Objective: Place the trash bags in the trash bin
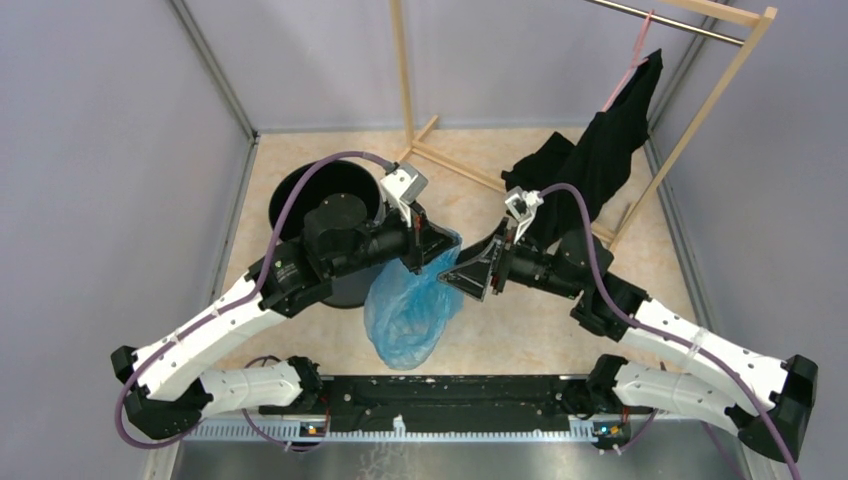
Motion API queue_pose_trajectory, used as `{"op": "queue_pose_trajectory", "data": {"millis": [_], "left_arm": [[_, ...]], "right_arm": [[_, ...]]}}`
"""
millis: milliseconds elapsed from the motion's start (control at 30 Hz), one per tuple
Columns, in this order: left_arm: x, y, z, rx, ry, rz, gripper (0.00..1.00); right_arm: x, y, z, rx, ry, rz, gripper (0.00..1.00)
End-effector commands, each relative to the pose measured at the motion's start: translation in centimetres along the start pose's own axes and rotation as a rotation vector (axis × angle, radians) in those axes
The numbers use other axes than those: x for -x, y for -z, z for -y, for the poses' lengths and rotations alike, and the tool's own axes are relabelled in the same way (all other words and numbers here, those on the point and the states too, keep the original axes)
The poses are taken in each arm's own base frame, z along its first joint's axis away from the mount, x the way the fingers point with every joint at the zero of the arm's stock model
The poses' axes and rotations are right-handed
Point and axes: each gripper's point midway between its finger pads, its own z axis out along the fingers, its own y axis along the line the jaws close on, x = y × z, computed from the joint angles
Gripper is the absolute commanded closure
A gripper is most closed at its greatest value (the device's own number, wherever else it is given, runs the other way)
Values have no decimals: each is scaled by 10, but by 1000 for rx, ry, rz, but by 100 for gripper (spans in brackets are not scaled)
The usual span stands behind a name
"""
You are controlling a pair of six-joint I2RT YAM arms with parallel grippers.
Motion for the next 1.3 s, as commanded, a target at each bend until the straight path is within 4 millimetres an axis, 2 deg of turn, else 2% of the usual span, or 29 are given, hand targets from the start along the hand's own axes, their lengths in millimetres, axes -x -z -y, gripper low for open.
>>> {"op": "queue_pose_trajectory", "data": {"millis": [0,67,200,300,367,400,433,467,533,600,633,700,833,967,1033,1133,1233,1267], "left_arm": [[21,-3,11,-50,-15,79,100],[20,-6,12,-56,-15,73,100],[14,-11,12,-62,-7,50,100],[15,-12,12,-65,-5,49,100],[16,-12,12,-60,-3,51,100],[17,-12,12,-56,-3,52,100],[16,-12,10,-50,-3,48,100],[17,-11,9,-39,-5,46,100],[19,-9,0,17,-13,45,79],[22,-3,-12,87,-22,51,49],[24,1,-23,155,-26,62,36],[25,13,-47,294,-29,68,16],[20,51,-103,643,-32,74,2],[18,82,-160,905,-69,10,1],[22,85,-182,937,-66,-28,1],[16,75,-205,926,-66,-121,1],[-8,62,-227,967,-54,-243,2],[-16,56,-231,954,-47,-280,6]], "right_arm": [[21,-3,-8,13,7,99,27],[22,-6,0,-37,1,108,23],[26,-13,12,-143,-21,136,22],[25,-15,25,-222,-22,149,28],[22,-15,34,-272,-34,156,39],[21,-14,37,-285,-39,161,50],[19,-13,41,-298,-41,162,65],[18,-12,44,-315,-40,162,75],[16,-4,55,-373,-32,163,87],[16,9,62,-419,-16,173,96],[14,16,67,-453,-7,174,100],[16,35,75,-511,12,192,100],[21,75,86,-609,35,243,100],[24,102,85,-633,45,286,100],[26,110,84,-637,44,300,100],[25,113,85,-641,43,295,100],[22,111,82,-623,36,282,100],[21,110,81,-615,33,278,100]]}}
